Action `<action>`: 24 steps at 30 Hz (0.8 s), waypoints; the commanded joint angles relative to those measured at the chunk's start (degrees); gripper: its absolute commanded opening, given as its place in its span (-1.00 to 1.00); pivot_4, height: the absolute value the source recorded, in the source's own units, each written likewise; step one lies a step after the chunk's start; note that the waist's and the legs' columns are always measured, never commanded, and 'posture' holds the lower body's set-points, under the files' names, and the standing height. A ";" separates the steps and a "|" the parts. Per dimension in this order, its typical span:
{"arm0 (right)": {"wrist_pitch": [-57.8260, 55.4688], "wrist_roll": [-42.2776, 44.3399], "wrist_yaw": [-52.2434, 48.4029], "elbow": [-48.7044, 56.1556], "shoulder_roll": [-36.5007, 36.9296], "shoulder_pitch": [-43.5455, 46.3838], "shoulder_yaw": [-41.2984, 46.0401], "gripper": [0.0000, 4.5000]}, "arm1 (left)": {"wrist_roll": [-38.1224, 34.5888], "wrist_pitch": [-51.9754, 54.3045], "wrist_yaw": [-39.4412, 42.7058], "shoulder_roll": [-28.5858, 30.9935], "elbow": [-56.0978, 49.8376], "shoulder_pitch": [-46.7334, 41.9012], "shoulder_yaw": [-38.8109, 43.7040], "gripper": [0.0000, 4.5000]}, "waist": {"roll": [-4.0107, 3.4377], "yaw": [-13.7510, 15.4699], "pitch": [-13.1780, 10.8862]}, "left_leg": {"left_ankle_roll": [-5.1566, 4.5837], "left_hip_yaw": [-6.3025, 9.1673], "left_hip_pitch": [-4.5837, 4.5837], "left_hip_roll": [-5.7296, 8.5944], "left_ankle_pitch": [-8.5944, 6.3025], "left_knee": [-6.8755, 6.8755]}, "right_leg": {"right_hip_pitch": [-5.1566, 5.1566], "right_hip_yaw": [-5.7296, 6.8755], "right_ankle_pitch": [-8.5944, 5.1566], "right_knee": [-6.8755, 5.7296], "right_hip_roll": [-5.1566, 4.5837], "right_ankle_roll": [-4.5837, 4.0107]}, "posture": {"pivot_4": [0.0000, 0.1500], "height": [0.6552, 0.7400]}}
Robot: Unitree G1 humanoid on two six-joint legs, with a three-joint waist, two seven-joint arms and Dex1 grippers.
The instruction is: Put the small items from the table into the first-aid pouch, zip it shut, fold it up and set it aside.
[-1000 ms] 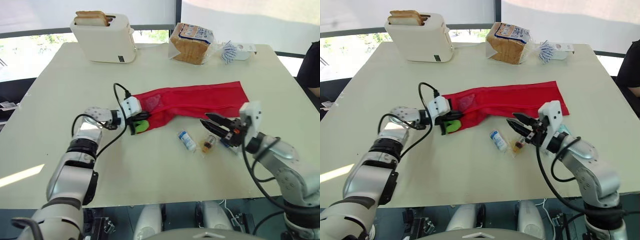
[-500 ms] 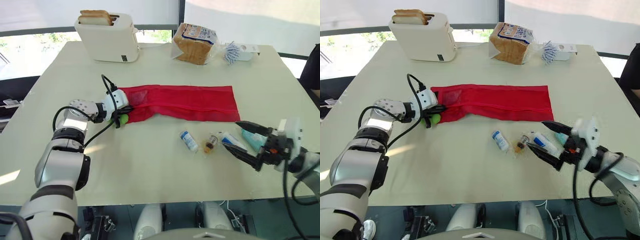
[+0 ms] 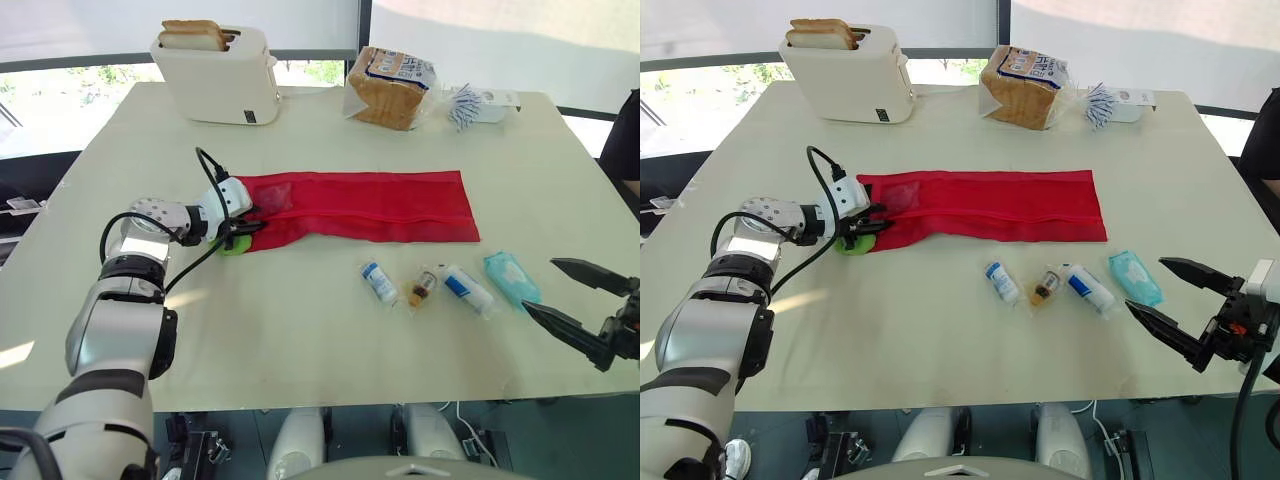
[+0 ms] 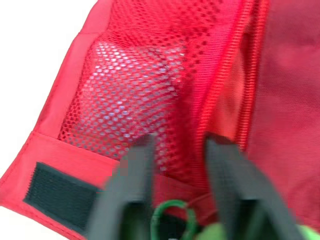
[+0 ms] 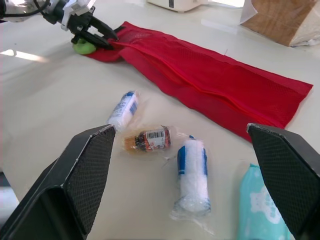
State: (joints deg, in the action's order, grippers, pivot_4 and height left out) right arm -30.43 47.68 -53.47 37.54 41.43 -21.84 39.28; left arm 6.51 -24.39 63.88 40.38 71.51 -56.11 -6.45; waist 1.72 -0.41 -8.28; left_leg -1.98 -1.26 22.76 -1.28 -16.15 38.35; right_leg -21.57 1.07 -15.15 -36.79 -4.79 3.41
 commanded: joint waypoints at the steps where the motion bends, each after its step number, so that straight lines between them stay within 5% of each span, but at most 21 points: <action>1: 1.04 2.46 1.51 2.48 -0.37 1.06 0.17 1.00 | -0.54 1.70 5.25 2.22 -0.55 -2.30 1.10 0.63 | 0.00 0.00 0.00 | 0.00 0.00 0.00 0.00 0.00 0.00 | 0.00 0.00 0.00 0.00 0.00 0.00 | 1.00 1.00; 4: 1.96 3.04 1.99 3.50 -0.79 1.37 0.15 1.00 | -2.44 4.58 10.70 3.50 -0.95 -5.37 2.73 0.94 | 0.04 0.01 -0.03 | 0.00 0.02 0.02 0.00 0.00 0.00 | 0.00 0.02 0.00 0.00 0.01 0.00 | 1.00 1.00; 9: 4.09 3.70 2.50 4.00 -1.58 2.97 -0.38 1.00 | -4.37 5.26 15.78 1.66 -2.99 -8.10 3.81 0.94 | 0.16 0.30 -0.08 | 0.00 0.03 0.05 0.02 0.00 0.04 | 0.00 0.03 0.00 -0.01 -0.01 0.00 | 1.00 1.00; 17: 4.59 3.43 6.71 4.75 -1.66 6.22 -4.18 1.00 | -2.66 5.85 2.93 -13.64 -9.08 -7.11 1.86 0.94 | 0.20 1.22 -0.10 | 0.02 0.11 0.14 0.11 0.01 0.16 | 0.06 0.01 0.01 0.01 -0.04 0.02 | 1.00 1.00; 24: 5.25 2.43 9.24 5.20 -1.51 8.41 -6.66 1.00 | 3.82 2.68 -4.71 -17.53 -7.88 -7.30 -3.95 0.94 | 0.19 0.76 -0.10 | 0.01 0.09 0.07 0.08 0.01 0.14 | 0.04 -0.04 0.01 -0.03 0.03 0.02 | 1.00 1.00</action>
State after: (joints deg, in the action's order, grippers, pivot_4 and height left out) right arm -26.36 49.91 -44.98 40.81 39.95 -13.91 32.17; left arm 8.64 -19.80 61.03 22.47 63.80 -62.79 -9.62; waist 1.92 0.35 -8.38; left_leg -1.97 -1.18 22.83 -1.20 -16.14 38.49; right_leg -21.53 1.03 -15.14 -36.82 -4.76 3.43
